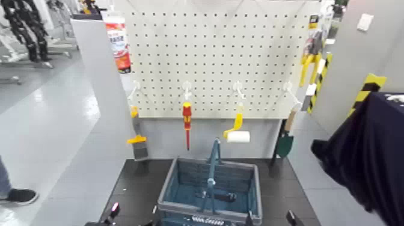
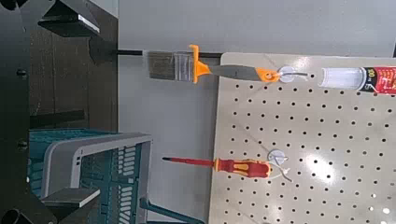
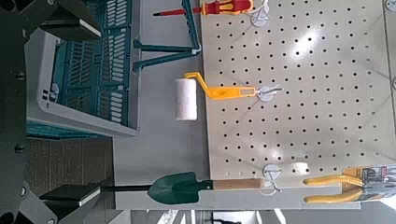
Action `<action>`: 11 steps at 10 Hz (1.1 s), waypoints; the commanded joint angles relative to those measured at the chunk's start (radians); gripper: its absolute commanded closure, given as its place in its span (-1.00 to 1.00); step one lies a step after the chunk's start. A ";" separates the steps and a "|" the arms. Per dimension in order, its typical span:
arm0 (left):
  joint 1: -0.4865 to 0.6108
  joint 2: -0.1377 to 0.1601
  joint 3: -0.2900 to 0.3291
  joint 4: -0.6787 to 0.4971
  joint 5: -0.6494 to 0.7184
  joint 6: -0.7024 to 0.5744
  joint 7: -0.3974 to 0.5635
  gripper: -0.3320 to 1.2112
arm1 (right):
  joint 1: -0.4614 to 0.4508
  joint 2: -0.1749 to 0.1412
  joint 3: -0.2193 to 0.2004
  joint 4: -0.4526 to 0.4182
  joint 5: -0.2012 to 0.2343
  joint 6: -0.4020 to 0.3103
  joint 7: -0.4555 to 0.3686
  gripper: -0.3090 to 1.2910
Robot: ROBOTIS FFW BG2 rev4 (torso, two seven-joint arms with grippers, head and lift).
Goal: Put the red screwdriver into the crate.
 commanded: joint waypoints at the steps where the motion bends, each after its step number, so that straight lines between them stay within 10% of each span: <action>1: -0.008 0.003 -0.001 0.003 0.004 0.010 -0.010 -0.45 | -0.002 0.000 0.003 0.001 0.000 0.000 0.000 -0.44; 11: -0.218 0.035 0.031 0.108 0.063 0.136 -0.270 -0.45 | -0.003 0.003 0.005 0.003 0.000 0.009 -0.002 -0.44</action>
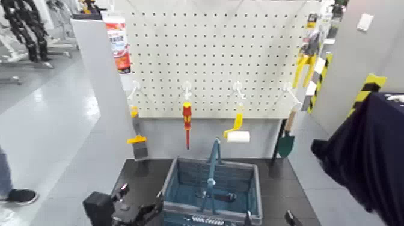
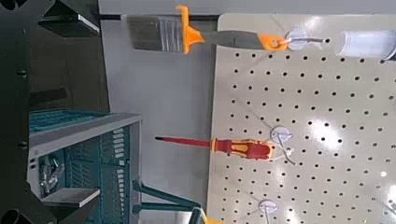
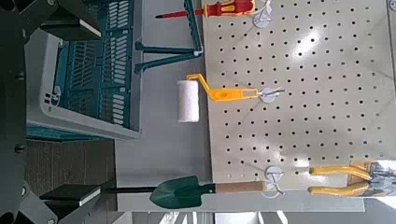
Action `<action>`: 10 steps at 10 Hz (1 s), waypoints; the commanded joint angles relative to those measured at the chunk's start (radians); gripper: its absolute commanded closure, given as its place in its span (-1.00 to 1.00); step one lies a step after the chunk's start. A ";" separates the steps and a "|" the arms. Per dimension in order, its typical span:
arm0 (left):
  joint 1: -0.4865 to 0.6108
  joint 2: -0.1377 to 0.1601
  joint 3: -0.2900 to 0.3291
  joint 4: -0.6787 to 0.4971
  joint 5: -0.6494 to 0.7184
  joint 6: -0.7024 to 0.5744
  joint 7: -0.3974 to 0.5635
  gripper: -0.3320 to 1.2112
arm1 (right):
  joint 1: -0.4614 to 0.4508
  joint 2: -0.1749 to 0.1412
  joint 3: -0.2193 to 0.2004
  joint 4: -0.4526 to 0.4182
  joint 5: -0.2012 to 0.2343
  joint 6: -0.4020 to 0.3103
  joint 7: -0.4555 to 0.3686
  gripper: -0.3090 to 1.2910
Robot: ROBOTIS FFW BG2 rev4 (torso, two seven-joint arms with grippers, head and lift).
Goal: Put the red screwdriver into the crate.
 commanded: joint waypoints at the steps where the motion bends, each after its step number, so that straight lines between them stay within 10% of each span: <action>1: -0.102 0.027 -0.025 0.057 0.028 0.038 -0.053 -0.45 | 0.000 0.001 0.001 0.002 0.000 0.001 0.000 -0.44; 10: -0.358 0.084 -0.106 0.169 0.048 0.153 -0.160 -0.46 | -0.003 0.002 0.010 0.009 -0.008 -0.008 0.000 -0.44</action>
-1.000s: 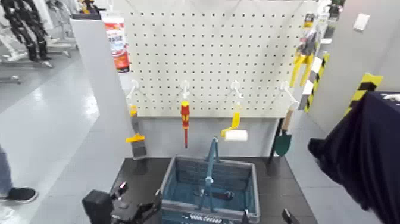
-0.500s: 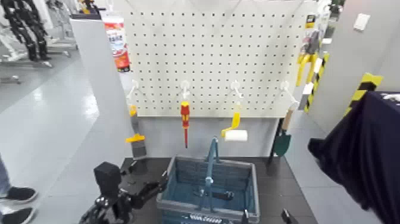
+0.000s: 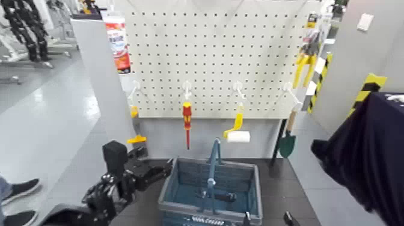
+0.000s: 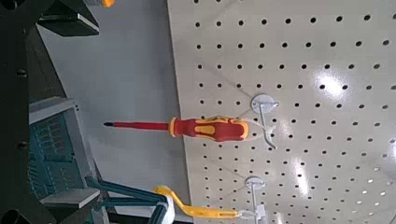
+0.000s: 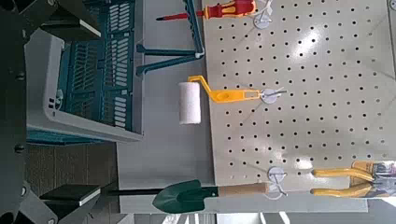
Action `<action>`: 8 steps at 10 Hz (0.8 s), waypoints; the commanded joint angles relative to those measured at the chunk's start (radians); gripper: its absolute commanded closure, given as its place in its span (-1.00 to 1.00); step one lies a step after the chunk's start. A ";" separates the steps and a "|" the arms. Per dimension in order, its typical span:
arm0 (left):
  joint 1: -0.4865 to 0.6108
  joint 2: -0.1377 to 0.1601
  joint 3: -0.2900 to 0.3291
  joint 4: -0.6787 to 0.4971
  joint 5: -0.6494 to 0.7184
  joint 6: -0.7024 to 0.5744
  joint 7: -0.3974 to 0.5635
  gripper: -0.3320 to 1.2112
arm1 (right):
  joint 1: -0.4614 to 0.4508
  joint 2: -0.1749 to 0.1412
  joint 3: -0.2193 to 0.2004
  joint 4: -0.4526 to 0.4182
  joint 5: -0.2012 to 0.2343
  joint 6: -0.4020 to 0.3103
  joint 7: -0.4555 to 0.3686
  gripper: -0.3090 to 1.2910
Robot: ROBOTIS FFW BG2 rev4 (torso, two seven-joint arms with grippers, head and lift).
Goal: Put the red screwdriver into the crate.
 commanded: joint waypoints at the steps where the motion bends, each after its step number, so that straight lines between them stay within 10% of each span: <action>1: -0.073 -0.004 -0.022 0.053 0.000 0.008 -0.021 -0.46 | -0.004 -0.001 0.003 0.002 -0.004 -0.001 0.000 -0.44; 8: -0.254 -0.018 -0.059 0.231 -0.011 -0.025 -0.119 -0.46 | -0.008 -0.001 0.009 0.007 -0.008 -0.008 0.002 -0.44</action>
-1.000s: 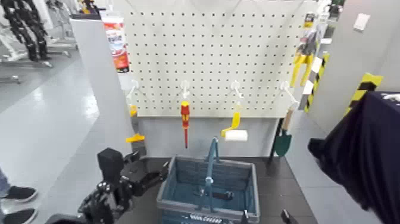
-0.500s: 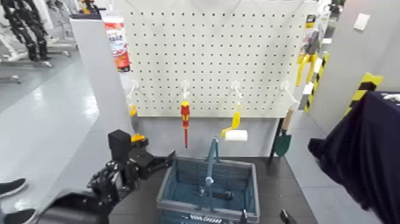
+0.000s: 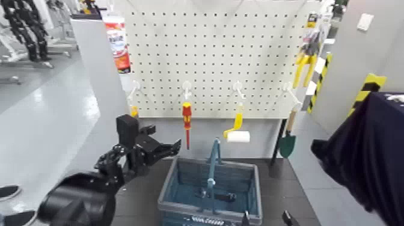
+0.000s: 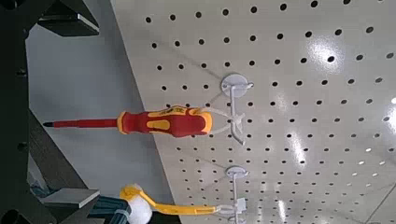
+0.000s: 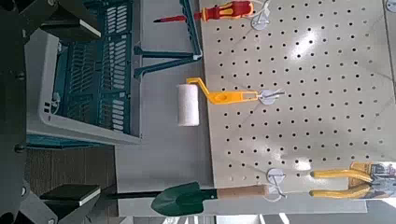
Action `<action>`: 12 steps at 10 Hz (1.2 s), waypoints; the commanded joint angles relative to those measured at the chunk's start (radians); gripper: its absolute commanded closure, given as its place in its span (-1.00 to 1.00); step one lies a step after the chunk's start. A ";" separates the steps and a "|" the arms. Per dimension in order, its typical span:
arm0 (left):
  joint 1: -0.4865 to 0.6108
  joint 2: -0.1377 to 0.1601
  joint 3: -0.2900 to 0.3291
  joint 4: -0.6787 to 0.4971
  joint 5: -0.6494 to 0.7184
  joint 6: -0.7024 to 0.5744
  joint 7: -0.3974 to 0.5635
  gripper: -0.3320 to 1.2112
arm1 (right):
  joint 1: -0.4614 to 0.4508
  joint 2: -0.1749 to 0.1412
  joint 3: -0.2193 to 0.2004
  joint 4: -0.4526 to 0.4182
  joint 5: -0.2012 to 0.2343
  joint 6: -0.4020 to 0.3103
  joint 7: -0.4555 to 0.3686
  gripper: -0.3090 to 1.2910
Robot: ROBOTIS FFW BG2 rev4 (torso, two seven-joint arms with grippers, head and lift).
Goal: Put the red screwdriver into the crate.
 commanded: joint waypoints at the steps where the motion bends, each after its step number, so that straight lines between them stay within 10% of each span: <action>1: -0.068 -0.009 -0.015 0.092 0.013 -0.023 -0.046 -0.46 | -0.001 0.000 0.001 0.001 -0.001 0.000 0.001 -0.44; 12: -0.381 -0.072 -0.159 0.531 0.113 -0.200 -0.212 -0.44 | -0.015 -0.006 0.012 0.008 -0.004 -0.019 0.004 -0.44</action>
